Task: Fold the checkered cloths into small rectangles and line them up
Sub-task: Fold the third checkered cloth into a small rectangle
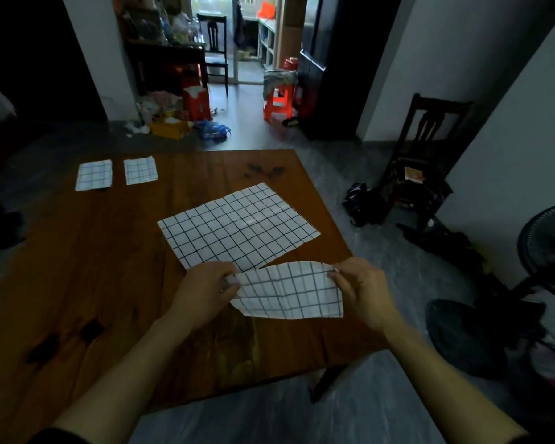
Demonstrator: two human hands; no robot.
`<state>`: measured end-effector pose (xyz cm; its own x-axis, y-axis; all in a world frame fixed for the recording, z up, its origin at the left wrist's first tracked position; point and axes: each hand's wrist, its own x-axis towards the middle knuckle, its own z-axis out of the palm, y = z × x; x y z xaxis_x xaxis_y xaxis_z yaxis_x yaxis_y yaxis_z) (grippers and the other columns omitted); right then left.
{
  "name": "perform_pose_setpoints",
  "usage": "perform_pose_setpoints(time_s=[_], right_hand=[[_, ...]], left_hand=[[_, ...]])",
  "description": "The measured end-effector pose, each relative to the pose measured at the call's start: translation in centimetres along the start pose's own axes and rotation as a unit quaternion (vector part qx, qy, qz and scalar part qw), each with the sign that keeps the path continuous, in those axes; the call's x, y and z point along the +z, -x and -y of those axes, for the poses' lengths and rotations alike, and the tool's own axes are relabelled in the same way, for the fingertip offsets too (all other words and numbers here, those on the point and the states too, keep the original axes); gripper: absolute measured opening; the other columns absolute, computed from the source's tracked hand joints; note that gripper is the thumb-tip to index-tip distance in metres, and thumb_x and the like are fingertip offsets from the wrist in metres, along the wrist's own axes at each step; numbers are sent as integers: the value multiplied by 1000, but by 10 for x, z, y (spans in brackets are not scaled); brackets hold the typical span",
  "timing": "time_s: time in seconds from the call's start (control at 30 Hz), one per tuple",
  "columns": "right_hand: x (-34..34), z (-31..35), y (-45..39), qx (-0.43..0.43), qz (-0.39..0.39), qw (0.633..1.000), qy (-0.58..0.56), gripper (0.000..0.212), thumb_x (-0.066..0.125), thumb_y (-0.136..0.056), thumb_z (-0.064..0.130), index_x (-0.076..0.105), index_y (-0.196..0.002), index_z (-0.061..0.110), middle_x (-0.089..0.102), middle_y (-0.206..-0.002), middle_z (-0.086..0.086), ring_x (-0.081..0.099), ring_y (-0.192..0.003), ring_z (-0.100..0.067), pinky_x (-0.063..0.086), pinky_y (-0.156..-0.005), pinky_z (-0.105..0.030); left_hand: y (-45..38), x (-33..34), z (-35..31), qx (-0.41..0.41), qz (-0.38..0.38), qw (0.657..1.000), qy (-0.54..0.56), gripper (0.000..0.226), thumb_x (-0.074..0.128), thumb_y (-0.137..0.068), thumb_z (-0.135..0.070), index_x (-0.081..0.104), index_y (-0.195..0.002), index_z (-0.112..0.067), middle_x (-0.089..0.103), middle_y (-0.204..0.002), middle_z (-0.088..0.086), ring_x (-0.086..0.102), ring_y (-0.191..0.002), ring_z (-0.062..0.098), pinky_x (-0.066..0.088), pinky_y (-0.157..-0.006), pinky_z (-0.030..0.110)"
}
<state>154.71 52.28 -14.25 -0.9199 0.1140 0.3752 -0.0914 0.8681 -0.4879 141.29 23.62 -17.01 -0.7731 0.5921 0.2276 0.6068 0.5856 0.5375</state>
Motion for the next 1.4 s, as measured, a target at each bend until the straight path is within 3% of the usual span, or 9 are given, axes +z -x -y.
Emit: perform_pose_setpoints(time_s=[0.13, 0.33, 0.43, 0.67, 0.8, 0.93, 1.13, 1.27, 1.4], right_hand=[[-28, -16, 14, 4, 5, 1000, -17, 19, 54, -92, 27, 68, -101, 19, 62, -97, 9, 58, -92, -9, 49, -82, -29], [-77, -42, 36, -6, -30, 998, -48, 11, 62, -90, 17, 68, -99, 20, 53, -89, 17, 50, -86, 9, 34, -75, -11], [-100, -49, 42, -30, -47, 996, -63, 13, 60, -90, 23, 68, -100, 21, 53, -87, 20, 51, -84, 8, 34, -73, -10], [-125, -52, 41, -62, -106, 989, -87, 8, 65, -90, 15, 69, -97, 16, 59, -84, 9, 53, -80, 4, 39, -72, -6], [-121, -58, 28, -64, -107, 988, -87, 2, 67, -89, 14, 67, -89, 15, 56, -78, 9, 51, -76, 5, 38, -70, -6], [-103, -65, 9, -30, -96, 992, -71, 16, 70, -86, 9, 62, -82, 21, 48, -74, 19, 48, -69, 6, 34, -65, -11], [-63, -88, -38, 22, -41, 997, -63, 6, 65, -90, 16, 64, -84, 15, 58, -79, 6, 55, -74, -6, 40, -67, -16], [-35, -104, -78, 55, -20, 998, -39, 6, 66, -89, 14, 66, -83, 12, 60, -81, 2, 54, -75, -4, 39, -68, -16], [-13, -119, -105, 85, 18, 996, -19, 10, 64, -91, 17, 64, -81, 15, 59, -82, 2, 55, -78, -10, 46, -71, -26]], left_hand=[[4, 0, -45, -5, -29, 999, -25, 19, 72, -85, -22, 56, -82, -32, 58, -80, -14, 56, -77, 7, 47, -66, 26], [15, -10, -113, -12, -66, 997, -43, 8, 71, -86, -26, 64, -84, -27, 63, -84, -15, 59, -82, 4, 55, -72, 36], [24, -16, -145, 4, -98, 994, -45, 6, 72, -85, -23, 66, -84, -24, 64, -83, -14, 60, -81, 3, 56, -72, 36], [22, -29, -184, 0, -145, 989, -19, 5, 72, -85, -18, 68, -87, -20, 66, -87, -12, 61, -86, 3, 55, -77, 32], [9, -25, -180, -24, -153, 988, 8, 6, 72, -85, -16, 68, -87, -20, 66, -87, -12, 60, -87, 3, 53, -78, 29], [-10, -10, -158, -45, -140, 989, 26, 6, 71, -86, -15, 67, -86, -20, 65, -86, -11, 58, -87, 1, 53, -78, 29], [-63, 14, -104, -61, -116, 990, 54, 7, 70, -86, -18, 65, -83, -23, 64, -83, -9, 59, -83, 8, 54, -75, 40], [-105, 28, -61, -56, -113, 990, 64, 8, 71, -86, -18, 65, -82, -21, 64, -79, -10, 59, -77, 7, 53, -71, 36], [-136, 44, -21, -69, -79, 992, 69, 9, 70, -86, -19, 64, -81, -24, 63, -77, -10, 58, -74, 6, 53, -69, 35]])
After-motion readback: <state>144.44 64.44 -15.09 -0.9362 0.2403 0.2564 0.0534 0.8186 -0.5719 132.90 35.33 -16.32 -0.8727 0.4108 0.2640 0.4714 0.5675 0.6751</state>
